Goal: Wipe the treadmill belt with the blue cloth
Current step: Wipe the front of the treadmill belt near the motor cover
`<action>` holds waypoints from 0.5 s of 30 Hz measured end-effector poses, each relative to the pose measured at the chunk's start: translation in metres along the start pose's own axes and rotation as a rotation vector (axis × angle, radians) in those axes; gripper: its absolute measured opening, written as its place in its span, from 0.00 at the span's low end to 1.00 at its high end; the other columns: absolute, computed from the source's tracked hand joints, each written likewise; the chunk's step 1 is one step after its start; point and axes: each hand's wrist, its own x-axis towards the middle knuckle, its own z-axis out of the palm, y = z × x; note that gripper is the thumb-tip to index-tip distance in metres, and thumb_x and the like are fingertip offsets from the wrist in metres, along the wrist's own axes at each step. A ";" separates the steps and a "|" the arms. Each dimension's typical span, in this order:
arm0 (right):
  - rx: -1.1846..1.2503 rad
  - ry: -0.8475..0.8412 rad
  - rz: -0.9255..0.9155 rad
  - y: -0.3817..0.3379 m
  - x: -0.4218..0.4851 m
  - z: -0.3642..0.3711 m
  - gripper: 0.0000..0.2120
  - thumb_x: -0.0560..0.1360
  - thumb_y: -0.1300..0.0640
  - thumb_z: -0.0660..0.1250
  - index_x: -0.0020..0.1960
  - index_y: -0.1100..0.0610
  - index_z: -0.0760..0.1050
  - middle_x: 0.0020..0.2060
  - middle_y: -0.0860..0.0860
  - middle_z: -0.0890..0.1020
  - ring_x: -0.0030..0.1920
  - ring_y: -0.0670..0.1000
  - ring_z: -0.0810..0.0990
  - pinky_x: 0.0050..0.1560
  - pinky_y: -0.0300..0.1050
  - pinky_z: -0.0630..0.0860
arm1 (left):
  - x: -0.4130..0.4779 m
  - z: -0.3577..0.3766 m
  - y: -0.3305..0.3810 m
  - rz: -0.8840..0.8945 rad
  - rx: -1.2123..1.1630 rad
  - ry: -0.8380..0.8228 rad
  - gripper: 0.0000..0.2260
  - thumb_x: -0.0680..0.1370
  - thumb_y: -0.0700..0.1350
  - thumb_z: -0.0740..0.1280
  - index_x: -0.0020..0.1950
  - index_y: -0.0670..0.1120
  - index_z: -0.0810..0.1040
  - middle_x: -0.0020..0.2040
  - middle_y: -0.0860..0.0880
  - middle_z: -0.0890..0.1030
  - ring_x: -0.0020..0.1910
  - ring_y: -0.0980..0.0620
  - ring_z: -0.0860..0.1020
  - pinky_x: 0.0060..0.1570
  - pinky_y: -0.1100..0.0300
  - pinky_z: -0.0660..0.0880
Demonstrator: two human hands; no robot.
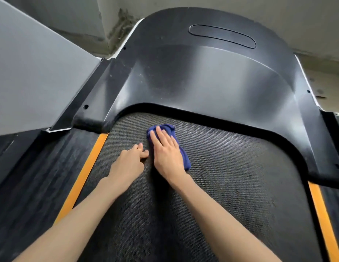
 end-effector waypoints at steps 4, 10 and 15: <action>-0.062 0.173 0.135 0.085 -0.025 -0.033 0.26 0.71 0.63 0.56 0.69 0.57 0.70 0.70 0.55 0.69 0.69 0.56 0.68 0.70 0.51 0.61 | -0.003 -0.008 0.003 0.006 -0.016 -0.027 0.29 0.74 0.32 0.55 0.71 0.55 0.66 0.76 0.53 0.56 0.75 0.50 0.55 0.71 0.51 0.56; 0.007 0.306 0.745 0.098 -0.019 -0.051 0.33 0.65 0.60 0.48 0.69 0.64 0.67 0.71 0.62 0.65 0.70 0.61 0.64 0.69 0.56 0.59 | -0.006 -0.014 0.009 0.044 0.103 -0.175 0.31 0.74 0.34 0.54 0.75 0.53 0.57 0.77 0.49 0.47 0.76 0.48 0.49 0.73 0.50 0.51; 0.044 0.003 -0.025 -0.007 -0.008 0.003 0.29 0.69 0.61 0.53 0.69 0.56 0.69 0.71 0.54 0.68 0.70 0.55 0.67 0.69 0.51 0.59 | -0.020 -0.019 0.017 0.060 0.115 -0.156 0.30 0.75 0.36 0.56 0.76 0.50 0.54 0.77 0.48 0.45 0.76 0.49 0.46 0.72 0.49 0.49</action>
